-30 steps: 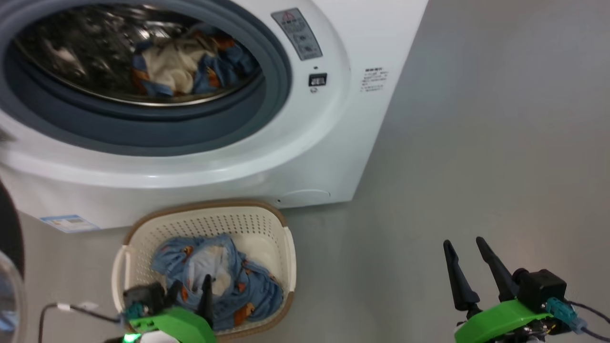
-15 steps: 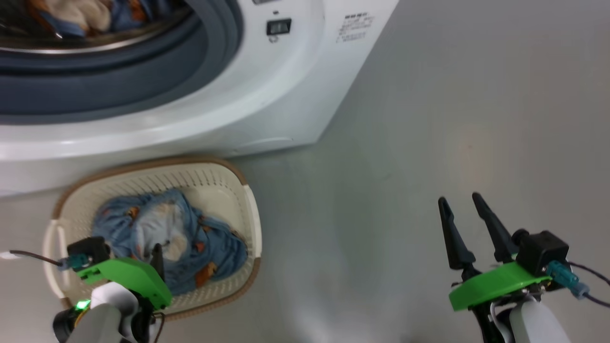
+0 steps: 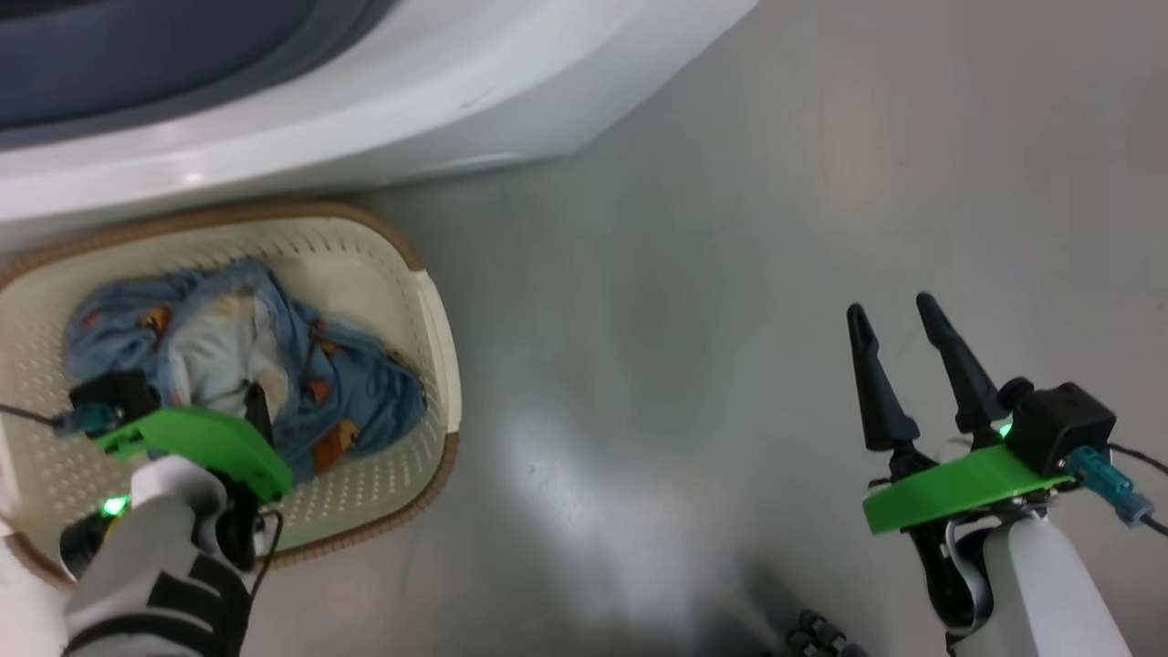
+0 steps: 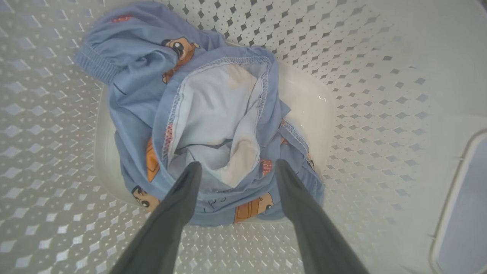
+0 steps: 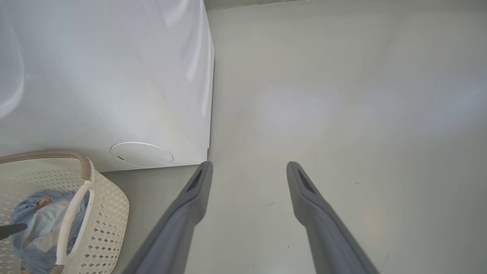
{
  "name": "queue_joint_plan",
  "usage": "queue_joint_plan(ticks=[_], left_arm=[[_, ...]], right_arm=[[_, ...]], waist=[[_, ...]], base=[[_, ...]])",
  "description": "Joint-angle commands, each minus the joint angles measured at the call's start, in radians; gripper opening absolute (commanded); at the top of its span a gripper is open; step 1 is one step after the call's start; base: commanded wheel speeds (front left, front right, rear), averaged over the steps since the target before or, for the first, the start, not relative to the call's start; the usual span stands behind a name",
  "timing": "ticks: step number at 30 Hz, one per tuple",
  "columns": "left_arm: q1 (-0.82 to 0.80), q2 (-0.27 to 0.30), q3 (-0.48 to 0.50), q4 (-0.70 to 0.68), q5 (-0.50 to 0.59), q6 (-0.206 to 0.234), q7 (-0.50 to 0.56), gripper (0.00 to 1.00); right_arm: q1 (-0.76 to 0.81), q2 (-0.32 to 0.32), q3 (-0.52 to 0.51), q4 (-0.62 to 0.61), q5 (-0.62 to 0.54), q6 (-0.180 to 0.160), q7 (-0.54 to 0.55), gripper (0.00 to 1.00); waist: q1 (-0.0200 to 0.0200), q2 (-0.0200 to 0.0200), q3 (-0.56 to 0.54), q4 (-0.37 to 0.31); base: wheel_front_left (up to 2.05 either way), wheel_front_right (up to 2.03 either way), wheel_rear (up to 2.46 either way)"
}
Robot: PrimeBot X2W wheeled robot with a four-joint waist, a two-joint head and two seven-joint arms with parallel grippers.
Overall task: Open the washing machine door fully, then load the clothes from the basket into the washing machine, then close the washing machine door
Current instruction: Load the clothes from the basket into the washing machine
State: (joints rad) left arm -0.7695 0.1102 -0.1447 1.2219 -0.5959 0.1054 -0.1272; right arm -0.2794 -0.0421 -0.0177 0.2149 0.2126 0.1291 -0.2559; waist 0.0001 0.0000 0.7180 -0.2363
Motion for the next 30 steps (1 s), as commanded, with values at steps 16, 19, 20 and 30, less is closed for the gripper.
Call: queue_joint_plan(ticks=[16,19,20,30], left_arm=[[-0.166,0.095,-0.001,0.051,0.014,0.070,-0.035,1.00],[-0.192,0.102,-0.005,0.054,0.017,0.082,-0.034,1.00],[-0.199,0.102,-0.008,0.055,0.019,0.089,-0.032,1.00],[-0.222,0.091,-0.031,0.063,0.029,0.117,-0.025,0.96]], right_arm=[[-0.027,-0.008,0.044,-0.096,0.007,0.002,-0.006,1.00],[-0.031,-0.008,0.052,-0.107,0.014,0.002,-0.006,1.00],[-0.032,-0.008,0.053,-0.109,0.016,0.002,-0.006,1.00],[-0.035,-0.008,0.063,-0.113,0.025,0.002,-0.006,1.00]], waist=[[-0.0001,0.0000,0.233,-0.026],[-0.0001,0.0000,0.256,-0.035],[-0.0001,0.0000,0.263,-0.037],[-0.0001,0.0000,0.288,-0.053]], base=[[0.00,0.00,0.00],[0.00,0.00,0.00],[0.00,0.00,0.00],[0.00,0.00,0.00]])
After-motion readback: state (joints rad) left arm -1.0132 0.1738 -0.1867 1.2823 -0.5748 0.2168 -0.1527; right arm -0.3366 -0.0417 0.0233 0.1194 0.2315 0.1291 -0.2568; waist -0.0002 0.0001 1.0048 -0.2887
